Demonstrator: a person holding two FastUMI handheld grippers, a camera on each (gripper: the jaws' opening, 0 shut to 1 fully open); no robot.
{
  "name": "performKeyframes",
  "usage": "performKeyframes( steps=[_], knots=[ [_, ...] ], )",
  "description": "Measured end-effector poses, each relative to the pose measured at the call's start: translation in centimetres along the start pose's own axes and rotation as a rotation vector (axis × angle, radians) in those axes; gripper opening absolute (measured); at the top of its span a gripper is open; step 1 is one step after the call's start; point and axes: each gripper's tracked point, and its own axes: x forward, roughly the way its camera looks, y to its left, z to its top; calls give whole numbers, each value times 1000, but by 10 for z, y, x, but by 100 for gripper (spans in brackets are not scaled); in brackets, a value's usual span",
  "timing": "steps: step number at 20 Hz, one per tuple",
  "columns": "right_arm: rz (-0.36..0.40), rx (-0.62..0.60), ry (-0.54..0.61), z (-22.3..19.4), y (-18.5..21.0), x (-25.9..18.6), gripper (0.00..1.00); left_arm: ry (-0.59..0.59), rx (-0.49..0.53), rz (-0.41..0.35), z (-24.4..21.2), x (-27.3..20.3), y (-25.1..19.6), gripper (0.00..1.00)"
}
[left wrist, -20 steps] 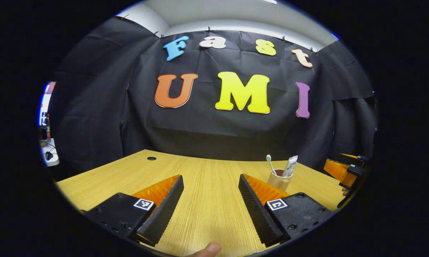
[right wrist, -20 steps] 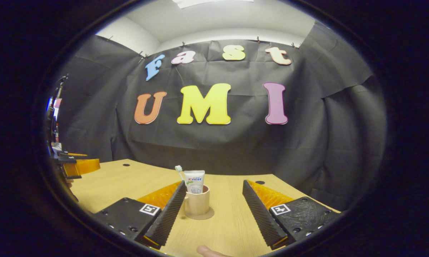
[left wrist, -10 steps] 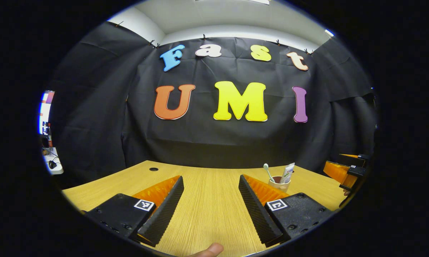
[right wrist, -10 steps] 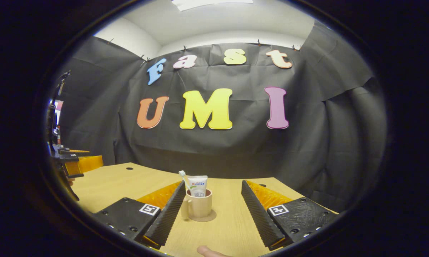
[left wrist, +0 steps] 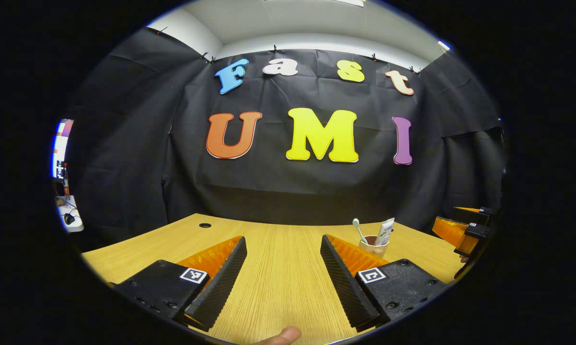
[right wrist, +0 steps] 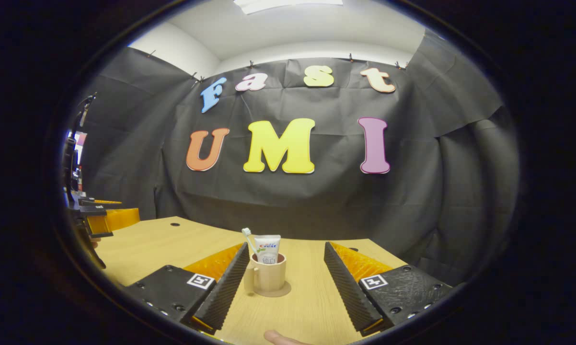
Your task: Put the toothbrush and toothpaste on the desktop into the cup, then pick up the cup and place it on the coaster on the desktop.
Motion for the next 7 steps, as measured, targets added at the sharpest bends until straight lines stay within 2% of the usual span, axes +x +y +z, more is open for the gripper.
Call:
performKeyframes(
  steps=[7],
  knots=[
    [11,-2,8,-2,5,1,95,-5,-16,7,1,-1,3,98]
  ],
)
